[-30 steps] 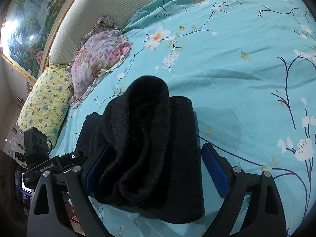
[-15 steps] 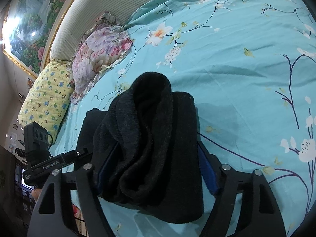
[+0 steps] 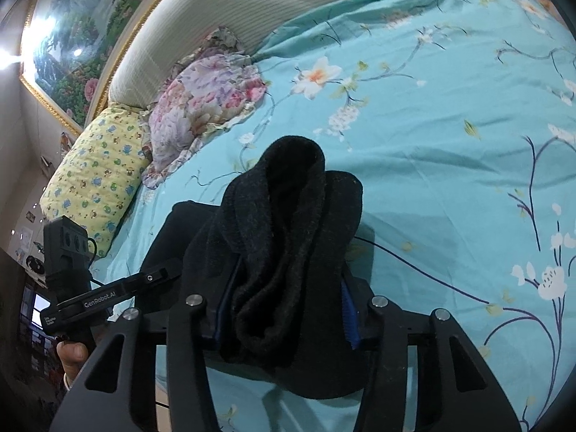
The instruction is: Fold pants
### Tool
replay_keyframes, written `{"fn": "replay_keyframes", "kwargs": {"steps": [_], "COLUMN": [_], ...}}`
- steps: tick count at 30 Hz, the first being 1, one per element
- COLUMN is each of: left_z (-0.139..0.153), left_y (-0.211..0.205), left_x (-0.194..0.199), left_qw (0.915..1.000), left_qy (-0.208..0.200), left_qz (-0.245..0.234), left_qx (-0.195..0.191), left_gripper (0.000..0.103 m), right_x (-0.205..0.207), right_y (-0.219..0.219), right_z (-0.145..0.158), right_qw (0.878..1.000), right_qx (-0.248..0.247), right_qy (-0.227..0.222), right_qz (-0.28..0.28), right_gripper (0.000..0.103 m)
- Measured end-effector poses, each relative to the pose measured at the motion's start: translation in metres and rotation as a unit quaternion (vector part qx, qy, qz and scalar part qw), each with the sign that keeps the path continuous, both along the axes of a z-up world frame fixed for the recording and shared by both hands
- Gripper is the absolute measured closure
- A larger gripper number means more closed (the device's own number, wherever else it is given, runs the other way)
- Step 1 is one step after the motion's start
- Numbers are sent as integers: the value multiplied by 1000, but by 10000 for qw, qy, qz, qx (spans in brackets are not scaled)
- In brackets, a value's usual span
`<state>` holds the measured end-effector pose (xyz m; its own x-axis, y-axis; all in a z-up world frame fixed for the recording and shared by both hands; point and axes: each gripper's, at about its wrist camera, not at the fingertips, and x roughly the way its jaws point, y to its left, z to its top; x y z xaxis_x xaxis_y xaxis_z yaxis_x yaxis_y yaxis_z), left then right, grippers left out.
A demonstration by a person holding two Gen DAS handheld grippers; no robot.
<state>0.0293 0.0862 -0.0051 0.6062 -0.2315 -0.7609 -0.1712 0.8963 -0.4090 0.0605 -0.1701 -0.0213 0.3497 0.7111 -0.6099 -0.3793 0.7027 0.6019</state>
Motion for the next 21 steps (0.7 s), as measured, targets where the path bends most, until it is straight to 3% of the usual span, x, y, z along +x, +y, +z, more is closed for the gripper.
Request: {"fn": "replay_keyframes", "kwargs": {"steps": [8,21], "left_z": [20,52], "left_y": [33,108], "left_x": [-19,-43], "left_qw": [9994,9938], "left_qy": [-185,-443], "left_qz": [280,1006], "left_qx": [-58,145], "left_gripper": [80,80], "right_x": [0,15], "right_y": [27,110], "right_z": [18,43], "right_qw": [9995,9941], "right_qx": [65,357], "right_qy": [-140,-414], "right_qz": [286,934], "right_gripper": [54,54]}}
